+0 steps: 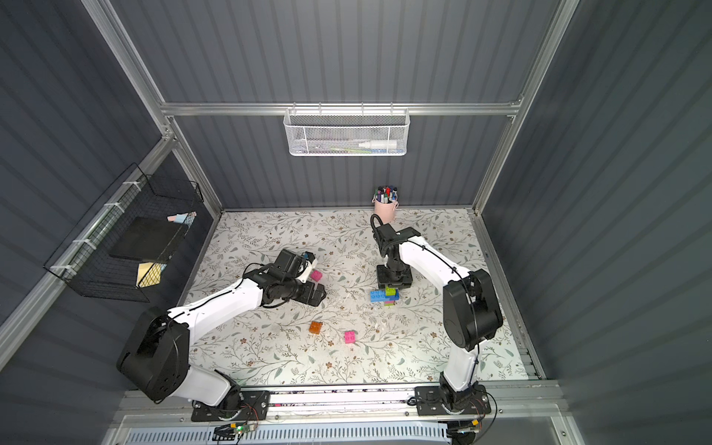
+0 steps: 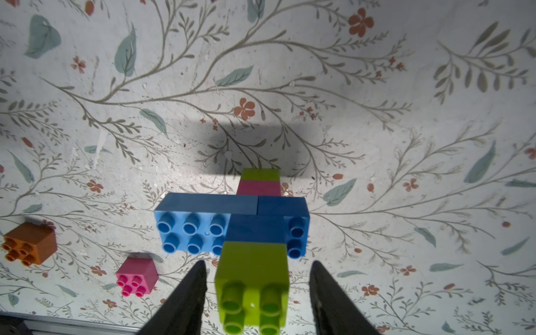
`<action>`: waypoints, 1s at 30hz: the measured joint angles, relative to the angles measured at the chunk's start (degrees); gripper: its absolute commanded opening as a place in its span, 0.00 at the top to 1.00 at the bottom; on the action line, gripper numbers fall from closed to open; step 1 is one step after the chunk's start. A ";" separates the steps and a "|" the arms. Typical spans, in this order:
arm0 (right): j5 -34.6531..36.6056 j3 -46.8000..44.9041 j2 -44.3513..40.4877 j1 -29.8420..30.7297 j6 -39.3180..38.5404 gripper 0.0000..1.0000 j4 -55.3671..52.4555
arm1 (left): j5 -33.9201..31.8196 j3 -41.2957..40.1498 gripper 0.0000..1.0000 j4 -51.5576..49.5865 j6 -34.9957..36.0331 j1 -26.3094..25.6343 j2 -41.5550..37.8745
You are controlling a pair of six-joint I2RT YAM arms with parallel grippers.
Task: Assemble the number 4 with lego
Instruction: Assemble the lego brick with the lego brick, then pick up the lego brick from the center of the board.
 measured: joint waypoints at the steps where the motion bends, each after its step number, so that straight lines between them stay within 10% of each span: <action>1: 0.07 0.48 -0.28 0.00 0.00 0.41 -0.24 | 0.00 0.00 0.01 0.00 -0.02 0.00 0.00; 14: -0.44 2.54 -12.79 2.36 0.24 0.29 -4.48 | -2.43 -0.02 0.01 -1.75 0.20 0.11 -1.81; 30: -5.66 -11.39 -11.76 25.07 19.30 0.27 4.09 | -6.27 -3.30 0.01 -7.67 -1.38 1.31 -12.59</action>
